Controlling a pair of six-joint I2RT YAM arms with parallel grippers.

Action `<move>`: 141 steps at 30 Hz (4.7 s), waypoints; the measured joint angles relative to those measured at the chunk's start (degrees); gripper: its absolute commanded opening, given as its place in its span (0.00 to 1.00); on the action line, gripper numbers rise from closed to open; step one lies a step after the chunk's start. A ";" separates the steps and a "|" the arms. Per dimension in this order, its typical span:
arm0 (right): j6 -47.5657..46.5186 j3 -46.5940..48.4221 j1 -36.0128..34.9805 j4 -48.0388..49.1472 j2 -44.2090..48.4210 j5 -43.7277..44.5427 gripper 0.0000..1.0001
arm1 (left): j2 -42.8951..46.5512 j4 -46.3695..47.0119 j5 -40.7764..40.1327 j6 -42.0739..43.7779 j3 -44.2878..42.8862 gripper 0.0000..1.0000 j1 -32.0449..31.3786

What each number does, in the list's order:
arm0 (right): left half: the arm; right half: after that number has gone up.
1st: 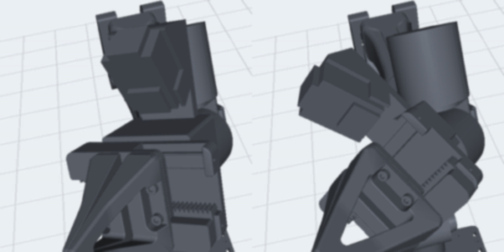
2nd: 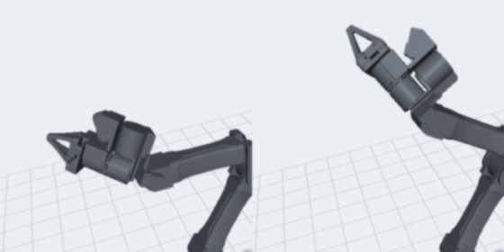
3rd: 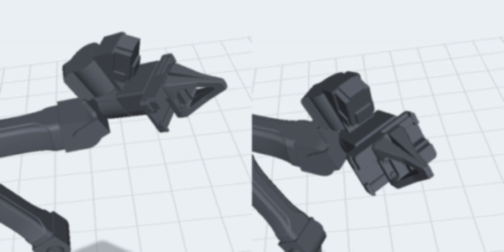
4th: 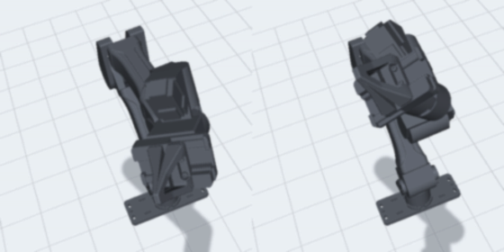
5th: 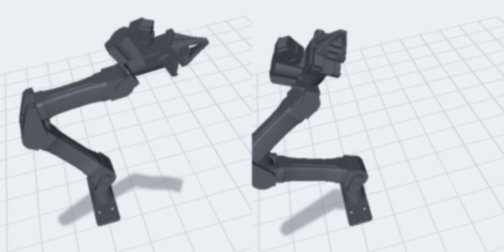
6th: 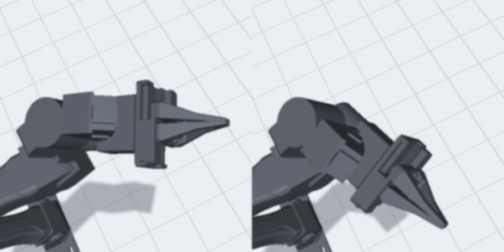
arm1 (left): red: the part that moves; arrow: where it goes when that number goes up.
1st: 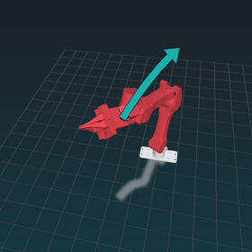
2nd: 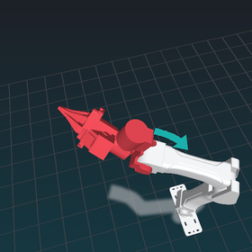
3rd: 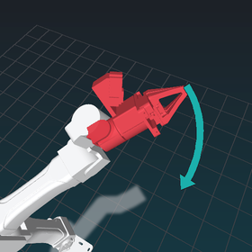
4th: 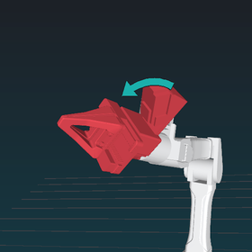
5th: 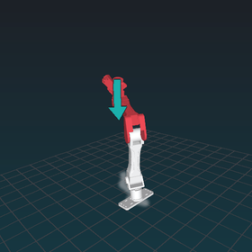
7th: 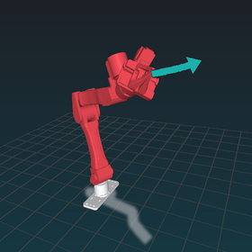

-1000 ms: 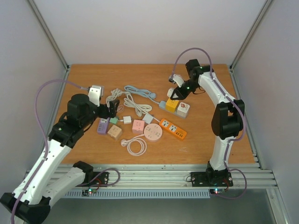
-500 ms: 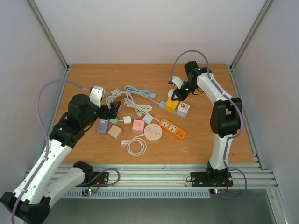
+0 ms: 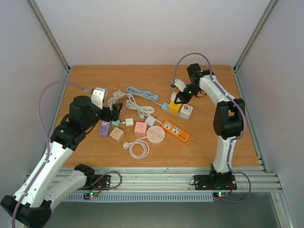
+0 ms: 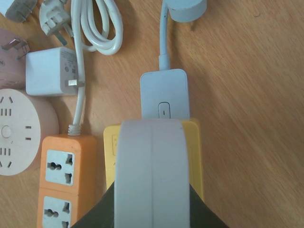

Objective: Insert the plug

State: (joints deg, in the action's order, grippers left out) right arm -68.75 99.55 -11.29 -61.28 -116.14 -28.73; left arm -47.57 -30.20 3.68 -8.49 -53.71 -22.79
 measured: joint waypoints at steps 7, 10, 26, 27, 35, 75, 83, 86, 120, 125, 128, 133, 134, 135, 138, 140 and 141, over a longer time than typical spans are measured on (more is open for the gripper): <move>-0.39 -1.16 0.00 1.42 0.26 -0.07 0.01 | -0.07 0.02 0.00 0.02 0.02 0.99 0.00; -0.42 -1.73 -0.17 2.10 0.37 0.52 0.01 | -0.11 0.02 0.00 0.04 0.17 0.99 0.00; -2.27 -2.69 -2.49 3.41 0.81 6.67 0.01 | -0.48 0.02 -0.02 0.44 0.20 0.99 0.28; -2.27 -2.64 -2.78 3.41 0.81 7.28 0.01 | -0.48 0.02 -0.02 0.44 0.20 0.99 0.33; -1.14 -1.18 -3.85 2.32 0.57 10.93 0.21 | -0.55 0.02 -0.07 0.52 0.22 0.99 0.33; 2.93 -0.94 -4.13 0.76 3.21 11.76 0.01 | -2.19 -0.04 1.11 1.77 0.22 0.99 0.59; 1.62 -2.25 -4.15 1.95 3.52 11.89 0.04 | -2.23 -0.04 1.20 1.97 0.22 0.99 0.59; 1.62 -2.19 -4.33 1.92 3.52 12.52 0.23 | -2.36 -0.07 1.20 2.03 0.22 0.99 0.59; 43.91 -4.24 -13.46 11.87 30.53 34.38 0.99 | -13.11 -3.72 2.34 -3.30 -2.27 0.99 0.50; 53.00 -18.01 -13.53 15.96 36.74 34.16 0.99 | -21.05 -8.92 2.89 -3.74 -7.52 0.97 -2.67; 57.11 -25.38 -14.58 18.86 40.17 33.83 0.97 | -24.44 -10.84 2.08 -4.94 -8.87 0.97 -5.99; 61.92 -35.69 -18.67 26.10 45.29 32.33 0.88 | -27.50 -11.74 0.33 -8.85 -8.72 0.95 -10.80; 62.93 -37.94 -19.56 27.65 46.49 31.93 0.87 | -28.33 -11.63 0.02 -9.64 -8.68 0.94 -11.74; 63.78 -39.67 -20.15 28.68 47.39 31.65 0.87 | -29.33 -11.39 -0.24 -10.67 -8.52 0.94 -12.70; 66.60 -44.09 -21.73 31.80 49.46 30.64 0.84 | -32.74 -10.86 -0.76 -13.27 -8.04 0.91 -15.13; 68.46 -45.94 -22.32 33.05 49.92 30.32 0.84 | -35.43 -10.40 -1.25 -14.78 -7.98 0.88 -16.24; 69.46 -46.82 -22.53 33.77 49.96 30.21 0.84 | -37.42 -9.99 -1.64 -15.58 -7.98 0.87 -16.90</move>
State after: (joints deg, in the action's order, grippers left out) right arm 0.71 52.73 -33.82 -27.51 -66.17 1.48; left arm -84.99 -40.18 2.04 -24.08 -61.69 -39.68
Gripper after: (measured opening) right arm 0.846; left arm 0.894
